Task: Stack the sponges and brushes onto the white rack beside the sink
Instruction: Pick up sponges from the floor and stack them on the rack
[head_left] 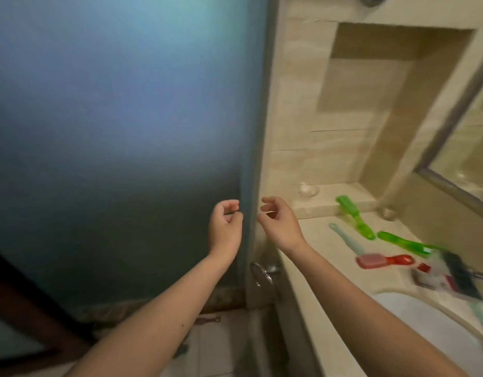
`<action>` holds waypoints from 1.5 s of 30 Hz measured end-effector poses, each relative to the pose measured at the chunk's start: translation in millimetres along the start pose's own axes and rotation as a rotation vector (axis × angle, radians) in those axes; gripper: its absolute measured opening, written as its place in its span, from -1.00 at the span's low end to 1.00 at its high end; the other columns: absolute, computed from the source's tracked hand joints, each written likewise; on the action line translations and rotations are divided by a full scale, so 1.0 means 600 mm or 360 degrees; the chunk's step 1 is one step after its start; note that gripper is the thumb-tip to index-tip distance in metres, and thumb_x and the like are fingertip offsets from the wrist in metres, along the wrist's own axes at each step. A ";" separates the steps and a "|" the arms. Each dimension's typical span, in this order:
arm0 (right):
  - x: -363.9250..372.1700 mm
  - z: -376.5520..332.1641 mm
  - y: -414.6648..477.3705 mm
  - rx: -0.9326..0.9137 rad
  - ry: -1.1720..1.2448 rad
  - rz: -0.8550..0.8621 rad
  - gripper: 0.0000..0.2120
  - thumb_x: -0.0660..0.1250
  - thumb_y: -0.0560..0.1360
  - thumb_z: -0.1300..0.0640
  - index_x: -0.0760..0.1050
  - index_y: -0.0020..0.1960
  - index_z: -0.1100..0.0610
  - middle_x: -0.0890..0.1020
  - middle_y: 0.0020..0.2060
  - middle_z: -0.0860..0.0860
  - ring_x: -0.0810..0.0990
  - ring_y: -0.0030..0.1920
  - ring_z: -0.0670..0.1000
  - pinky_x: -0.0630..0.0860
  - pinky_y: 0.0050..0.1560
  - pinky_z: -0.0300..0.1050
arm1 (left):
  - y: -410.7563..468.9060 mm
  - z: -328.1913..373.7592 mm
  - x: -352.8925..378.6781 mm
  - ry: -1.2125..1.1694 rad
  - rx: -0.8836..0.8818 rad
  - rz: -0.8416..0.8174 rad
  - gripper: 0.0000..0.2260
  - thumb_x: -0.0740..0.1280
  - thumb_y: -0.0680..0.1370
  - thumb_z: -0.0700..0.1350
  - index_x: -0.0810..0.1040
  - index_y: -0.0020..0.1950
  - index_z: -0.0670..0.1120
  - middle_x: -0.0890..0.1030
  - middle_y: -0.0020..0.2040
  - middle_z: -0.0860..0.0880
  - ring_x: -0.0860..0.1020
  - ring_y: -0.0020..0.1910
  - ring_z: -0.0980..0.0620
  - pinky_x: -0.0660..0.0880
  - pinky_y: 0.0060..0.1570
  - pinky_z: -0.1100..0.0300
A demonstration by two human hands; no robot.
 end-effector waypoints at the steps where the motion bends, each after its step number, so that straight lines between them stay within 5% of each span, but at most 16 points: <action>1: 0.039 -0.008 0.005 -0.0017 -0.0013 -0.0076 -0.63 0.33 0.47 0.21 0.44 0.26 0.08 0.59 0.04 0.00 0.58 -0.02 -0.03 0.52 0.07 -0.12 | 0.011 -0.011 -0.035 0.0016 -0.0009 0.0045 -0.77 0.28 0.52 -0.28 0.52 0.07 0.02 0.58 0.00 0.11 0.54 -0.13 0.29 0.42 -0.21 0.52; 19: 0.581 -0.089 -0.039 -0.0194 -0.0167 -0.1146 -0.64 0.32 0.49 0.26 0.47 0.28 0.11 0.56 0.09 -0.03 0.53 0.11 -0.07 0.39 0.15 -0.22 | 0.040 -0.173 -0.540 0.0193 -0.0255 0.1003 -0.79 0.29 0.54 -0.28 0.51 0.05 0.03 0.56 -0.01 0.13 0.51 -0.03 0.29 0.38 -0.13 0.57; 25: 0.711 -0.077 -0.070 -0.0222 -0.0287 -0.1490 -0.66 0.34 0.46 0.34 0.48 0.22 0.17 0.54 0.03 0.01 0.56 0.01 -0.09 0.45 0.09 -0.25 | -0.003 -0.236 -0.635 0.0170 -0.0399 0.1359 -0.73 0.28 0.50 -0.34 0.52 0.00 0.04 0.58 -0.02 0.08 0.53 -0.04 0.26 0.39 -0.07 0.54; 29: 0.799 -0.056 -0.078 -0.0459 -0.0463 -0.1762 -0.78 0.28 0.49 0.44 0.52 -0.05 0.15 0.55 -0.20 -0.01 0.58 -0.24 -0.19 0.47 -0.18 -0.43 | -0.026 -0.275 -0.683 0.0174 -0.0526 0.1575 -0.74 0.28 0.49 -0.38 0.53 -0.02 -0.02 0.57 -0.09 0.12 0.53 -0.11 0.30 0.40 -0.10 0.53; 31: 0.846 -0.034 -0.083 -0.0228 -0.0400 -0.1918 -0.87 0.37 0.52 0.17 0.55 0.06 0.07 0.61 -0.08 -0.04 0.60 -0.07 -0.10 0.49 -0.05 -0.39 | -0.034 -0.295 -0.702 0.0135 -0.0637 0.1679 -0.73 0.29 0.49 -0.36 0.52 -0.05 0.04 0.57 -0.11 0.15 0.54 -0.17 0.29 0.41 -0.17 0.53; 35: 0.922 0.002 -0.085 -0.0232 -0.0618 -0.2141 -0.45 0.31 0.30 -0.11 0.46 0.27 -0.04 0.58 0.14 -0.09 0.57 0.11 -0.08 0.48 0.01 -0.18 | -0.040 -0.342 -0.724 0.0086 -0.0876 0.1762 -0.78 0.30 0.51 -0.26 0.50 0.01 0.06 0.57 -0.10 0.18 0.54 -0.23 0.33 0.40 -0.29 0.53; 40: 1.012 0.050 -0.098 -0.0307 -0.0712 -0.2343 -0.61 0.36 0.46 0.05 0.44 0.28 -0.01 0.60 0.11 -0.07 0.60 0.10 0.01 0.57 0.07 0.00 | -0.043 -0.409 -0.748 0.0051 -0.0994 0.1861 -0.80 0.31 0.53 -0.24 0.49 0.12 -0.06 0.54 0.00 0.04 0.52 -0.11 0.19 0.42 -0.16 0.47; 45: 1.093 0.150 -0.104 -0.0469 -0.0909 -0.2420 -0.55 0.36 0.50 0.13 0.39 0.35 -0.05 0.48 0.22 -0.17 0.41 0.13 -0.20 0.33 0.00 -0.33 | -0.055 -0.531 -0.773 -0.0103 -0.1206 0.1910 -0.73 0.31 0.51 -0.23 0.46 0.18 0.00 0.55 0.04 0.05 0.53 -0.09 0.13 0.44 -0.20 0.43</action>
Point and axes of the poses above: each hand's wrist, its own y-axis towards the middle knuckle, its own x-axis out of the palm, z = x × y, the point moved 2 cm from there along y, towards the middle knuckle
